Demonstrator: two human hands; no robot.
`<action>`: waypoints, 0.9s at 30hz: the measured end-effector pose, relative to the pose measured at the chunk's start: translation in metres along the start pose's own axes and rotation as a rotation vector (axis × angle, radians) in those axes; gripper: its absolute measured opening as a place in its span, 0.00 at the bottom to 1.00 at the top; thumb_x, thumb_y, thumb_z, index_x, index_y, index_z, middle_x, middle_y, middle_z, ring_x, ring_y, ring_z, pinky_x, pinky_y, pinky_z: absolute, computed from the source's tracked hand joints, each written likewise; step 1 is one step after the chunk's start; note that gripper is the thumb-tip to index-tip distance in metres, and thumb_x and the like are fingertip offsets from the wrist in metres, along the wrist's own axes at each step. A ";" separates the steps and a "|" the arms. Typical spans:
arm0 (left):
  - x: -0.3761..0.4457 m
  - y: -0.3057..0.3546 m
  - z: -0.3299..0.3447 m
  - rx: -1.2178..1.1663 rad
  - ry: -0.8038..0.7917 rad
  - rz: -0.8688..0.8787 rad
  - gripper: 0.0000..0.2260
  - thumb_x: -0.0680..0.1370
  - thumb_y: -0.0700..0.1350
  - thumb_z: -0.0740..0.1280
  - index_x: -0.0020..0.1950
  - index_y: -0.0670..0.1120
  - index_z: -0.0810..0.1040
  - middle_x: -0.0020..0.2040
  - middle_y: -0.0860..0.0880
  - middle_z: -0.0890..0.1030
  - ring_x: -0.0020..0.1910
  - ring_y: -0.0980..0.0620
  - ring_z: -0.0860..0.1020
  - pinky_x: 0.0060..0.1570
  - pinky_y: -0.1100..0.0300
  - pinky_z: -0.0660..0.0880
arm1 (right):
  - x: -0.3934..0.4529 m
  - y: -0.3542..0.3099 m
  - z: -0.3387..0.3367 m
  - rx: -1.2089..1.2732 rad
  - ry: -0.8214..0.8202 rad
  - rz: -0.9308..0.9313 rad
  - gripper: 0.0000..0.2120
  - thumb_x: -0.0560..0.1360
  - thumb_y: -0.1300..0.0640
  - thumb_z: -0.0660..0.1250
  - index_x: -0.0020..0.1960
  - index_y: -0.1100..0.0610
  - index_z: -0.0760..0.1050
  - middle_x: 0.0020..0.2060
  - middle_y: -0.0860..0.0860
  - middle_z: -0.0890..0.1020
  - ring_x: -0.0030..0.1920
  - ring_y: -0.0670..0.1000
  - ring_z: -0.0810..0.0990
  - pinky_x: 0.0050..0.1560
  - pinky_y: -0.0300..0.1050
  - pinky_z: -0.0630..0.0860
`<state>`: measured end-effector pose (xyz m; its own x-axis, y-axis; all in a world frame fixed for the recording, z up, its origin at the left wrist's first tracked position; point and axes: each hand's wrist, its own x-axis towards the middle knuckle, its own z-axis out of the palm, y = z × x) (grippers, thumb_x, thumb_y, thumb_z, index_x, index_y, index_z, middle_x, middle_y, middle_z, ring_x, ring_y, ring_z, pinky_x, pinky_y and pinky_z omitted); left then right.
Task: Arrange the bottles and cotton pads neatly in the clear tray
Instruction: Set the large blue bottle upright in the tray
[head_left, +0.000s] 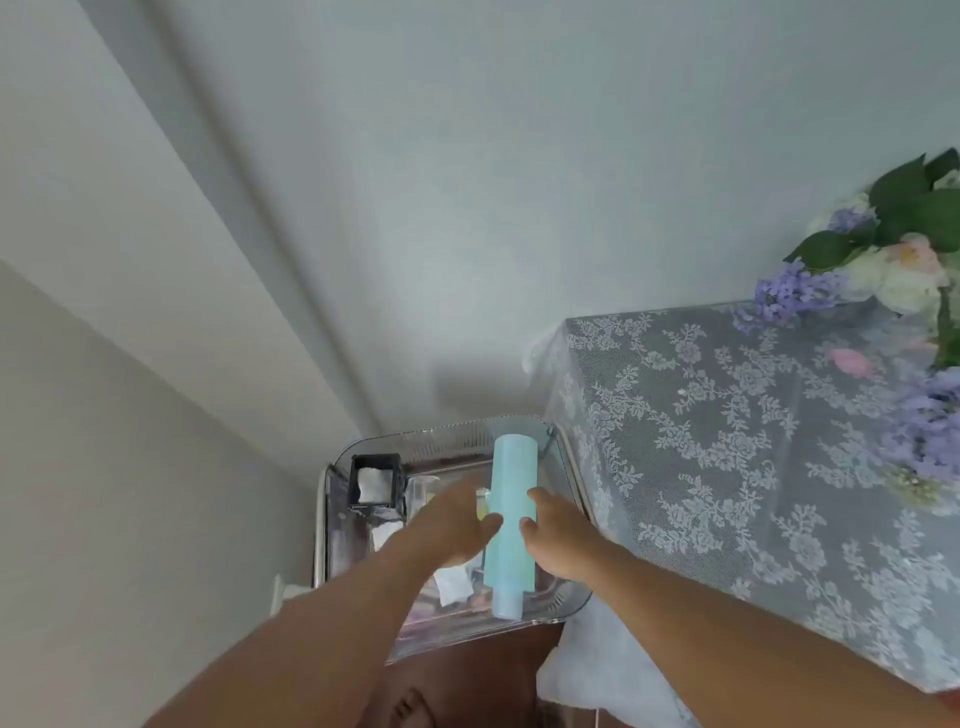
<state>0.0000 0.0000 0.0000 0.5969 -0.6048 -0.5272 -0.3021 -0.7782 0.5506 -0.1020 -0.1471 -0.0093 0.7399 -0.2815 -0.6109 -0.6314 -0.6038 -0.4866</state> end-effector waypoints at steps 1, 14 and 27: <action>-0.001 0.000 0.007 -0.005 -0.023 -0.022 0.28 0.79 0.57 0.64 0.77 0.52 0.61 0.75 0.49 0.68 0.68 0.48 0.72 0.60 0.58 0.68 | 0.001 0.000 0.004 0.004 -0.002 0.033 0.25 0.84 0.51 0.55 0.79 0.57 0.59 0.72 0.60 0.70 0.65 0.58 0.75 0.61 0.49 0.74; 0.001 -0.015 0.089 -0.168 -0.086 -0.280 0.25 0.79 0.57 0.64 0.73 0.47 0.68 0.72 0.49 0.72 0.69 0.50 0.71 0.66 0.56 0.66 | 0.021 0.006 0.047 0.270 0.099 0.289 0.22 0.81 0.59 0.58 0.75 0.58 0.65 0.67 0.59 0.77 0.62 0.59 0.79 0.51 0.45 0.74; 0.009 -0.028 0.102 -0.648 -0.118 -0.508 0.19 0.78 0.50 0.61 0.69 0.48 0.73 0.60 0.49 0.81 0.54 0.47 0.81 0.57 0.46 0.78 | 0.032 0.016 0.060 0.581 0.040 0.415 0.19 0.85 0.49 0.56 0.73 0.55 0.67 0.64 0.56 0.79 0.59 0.58 0.81 0.59 0.55 0.81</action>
<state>-0.0616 -0.0008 -0.0863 0.4527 -0.2477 -0.8566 0.4927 -0.7312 0.4718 -0.1024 -0.1211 -0.0746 0.4124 -0.4361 -0.7998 -0.8761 0.0507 -0.4794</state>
